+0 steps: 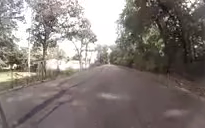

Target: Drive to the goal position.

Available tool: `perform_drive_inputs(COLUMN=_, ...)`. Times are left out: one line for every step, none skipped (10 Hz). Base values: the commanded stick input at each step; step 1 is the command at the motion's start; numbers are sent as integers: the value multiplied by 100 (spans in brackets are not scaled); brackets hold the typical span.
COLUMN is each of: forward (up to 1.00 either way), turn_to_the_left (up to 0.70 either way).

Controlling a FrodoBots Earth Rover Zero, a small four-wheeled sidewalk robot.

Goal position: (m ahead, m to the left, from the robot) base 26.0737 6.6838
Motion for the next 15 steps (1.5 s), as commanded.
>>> perform_drive_inputs(forward=70, turn_to_the_left=0)
perform_drive_inputs(forward=70, turn_to_the_left=0)
perform_drive_inputs(forward=70, turn_to_the_left=0)
perform_drive_inputs(forward=70, turn_to_the_left=0)
perform_drive_inputs(forward=70, turn_to_the_left=0)
perform_drive_inputs(forward=70, turn_to_the_left=0)
perform_drive_inputs(forward=70, turn_to_the_left=0)
perform_drive_inputs(forward=70, turn_to_the_left=-2)
perform_drive_inputs(forward=70, turn_to_the_left=-18)
perform_drive_inputs(forward=70, turn_to_the_left=-17)
perform_drive_inputs(forward=70, turn_to_the_left=0)
perform_drive_inputs(forward=70, turn_to_the_left=0)
perform_drive_inputs(forward=70, turn_to_the_left=0)
perform_drive_inputs(forward=70, turn_to_the_left=0)
perform_drive_inputs(forward=70, turn_to_the_left=0)
